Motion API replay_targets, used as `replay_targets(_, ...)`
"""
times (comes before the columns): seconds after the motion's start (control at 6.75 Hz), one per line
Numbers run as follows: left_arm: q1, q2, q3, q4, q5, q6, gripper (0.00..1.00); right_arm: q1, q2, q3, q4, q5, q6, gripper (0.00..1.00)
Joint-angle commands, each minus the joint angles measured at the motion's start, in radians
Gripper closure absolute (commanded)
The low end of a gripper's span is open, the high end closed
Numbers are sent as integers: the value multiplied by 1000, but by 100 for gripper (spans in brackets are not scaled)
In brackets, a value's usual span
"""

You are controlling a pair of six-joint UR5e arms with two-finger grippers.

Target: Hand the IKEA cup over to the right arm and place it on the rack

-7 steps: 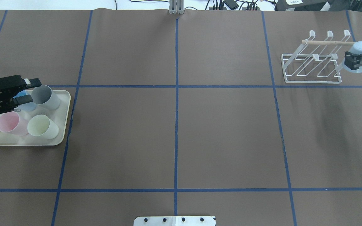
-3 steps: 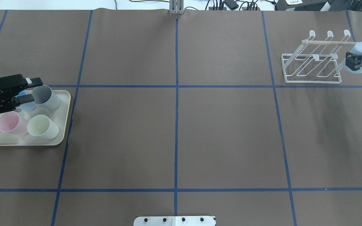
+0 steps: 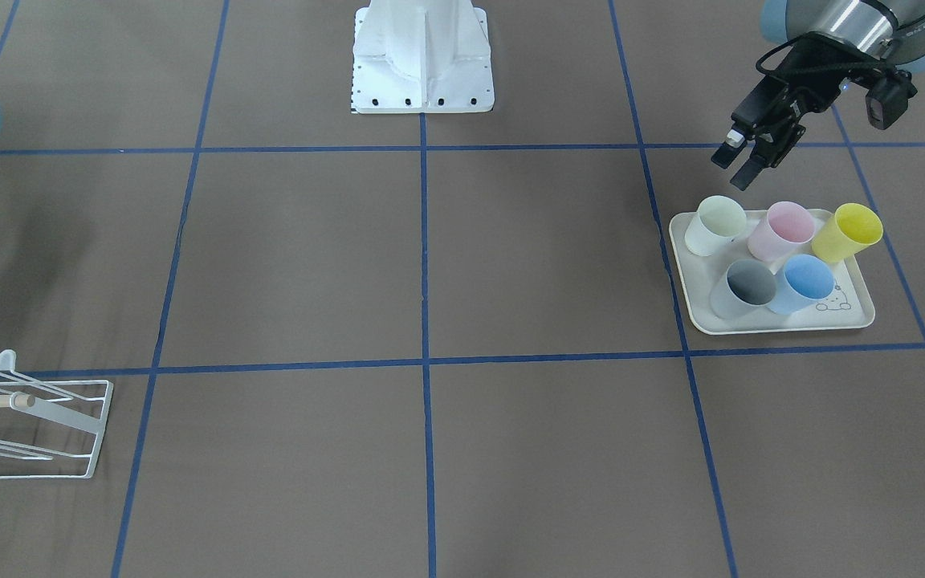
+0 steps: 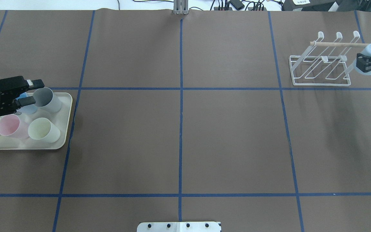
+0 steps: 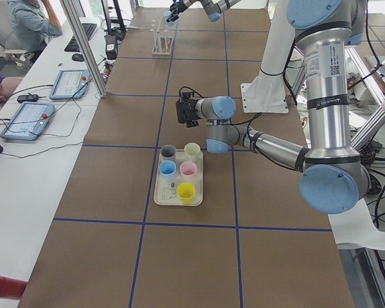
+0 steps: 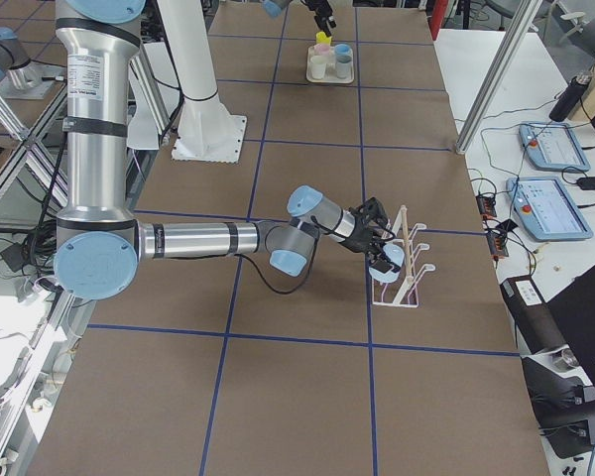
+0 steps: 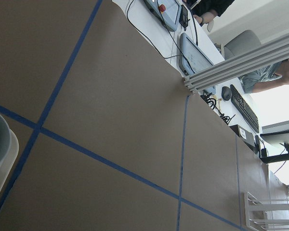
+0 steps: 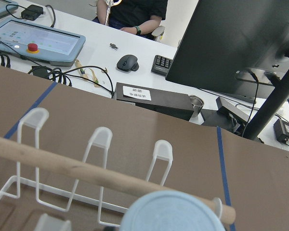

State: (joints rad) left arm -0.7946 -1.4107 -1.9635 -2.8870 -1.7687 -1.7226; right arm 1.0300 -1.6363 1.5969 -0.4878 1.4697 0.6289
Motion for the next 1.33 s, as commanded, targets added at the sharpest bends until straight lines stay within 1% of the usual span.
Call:
replay_targets(0.0, 0, -1, 0, 0, 0, 0, 0, 1, -2, -2, 0, -2, 0, 77)
replay_targets(0.15, 0, -1, -1, 0, 0, 0, 0, 1, -2, -6, 0, -2, 0, 22)
replay_targets(0.3, 0, -1, -2, 0, 0, 0, 0, 4, -2, -6, 2, -2, 0, 0)
replay_targets(0.74, 0, -1, -2, 0, 0, 0, 0, 11, 0, -5, 2, 3, 2, 0)
replay_targets(0.89, 0, 1, -3, 0, -3, 0, 0, 28, 6, 11, 2, 24, 3, 0)
replay_targets(1.04, -44, 10, 0, 3, -70, 14, 0, 72, 13, 30, 0, 123, 5, 0)
replay_targets(1.19, -142, 27, -3, 65, -175, 146, 0, 140, 19, 35, 0, 282, 5, 0)
